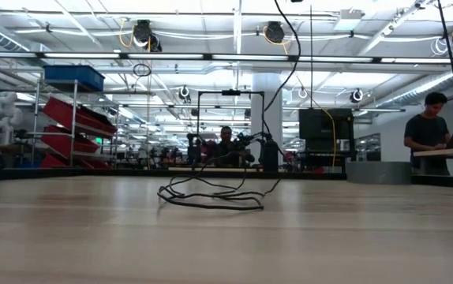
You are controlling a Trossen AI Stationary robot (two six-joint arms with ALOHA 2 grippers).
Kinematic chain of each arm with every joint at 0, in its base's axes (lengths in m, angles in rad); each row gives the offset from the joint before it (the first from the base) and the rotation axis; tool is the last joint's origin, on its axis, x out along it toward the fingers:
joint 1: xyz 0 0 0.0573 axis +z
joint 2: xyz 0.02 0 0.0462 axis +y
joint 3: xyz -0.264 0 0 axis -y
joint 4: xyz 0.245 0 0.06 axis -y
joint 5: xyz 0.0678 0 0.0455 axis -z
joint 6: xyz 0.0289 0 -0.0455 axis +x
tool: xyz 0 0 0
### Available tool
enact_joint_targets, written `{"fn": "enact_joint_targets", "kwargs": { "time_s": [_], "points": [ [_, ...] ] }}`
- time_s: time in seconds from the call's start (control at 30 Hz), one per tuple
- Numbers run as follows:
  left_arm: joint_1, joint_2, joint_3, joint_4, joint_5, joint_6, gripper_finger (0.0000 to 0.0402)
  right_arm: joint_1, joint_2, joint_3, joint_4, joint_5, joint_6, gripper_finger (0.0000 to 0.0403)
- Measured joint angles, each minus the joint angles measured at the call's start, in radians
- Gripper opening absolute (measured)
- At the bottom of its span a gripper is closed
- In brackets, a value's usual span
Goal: Coil cords
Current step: Coil the black wire onto the spool
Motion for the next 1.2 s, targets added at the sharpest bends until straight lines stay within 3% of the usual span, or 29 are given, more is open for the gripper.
{"fn": "enact_joint_targets", "kwargs": {
  "time_s": [0.2,0.57,1.2],
  "points": [
    [-0.001,0.000,0.000,0.002,0.005,0.000,0.0000,0.000,0.000,0.000,0.003,-0.031,0.034,0.0076],
    [-0.001,0.000,0.000,0.000,0.011,0.000,0.0000,0.001,-0.002,0.000,0.005,-0.024,0.025,0.0151],
    [-0.001,0.000,0.000,-0.013,0.000,-0.002,0.0000,0.004,-0.008,0.000,0.003,-0.028,0.002,0.0151]
  ]
}}
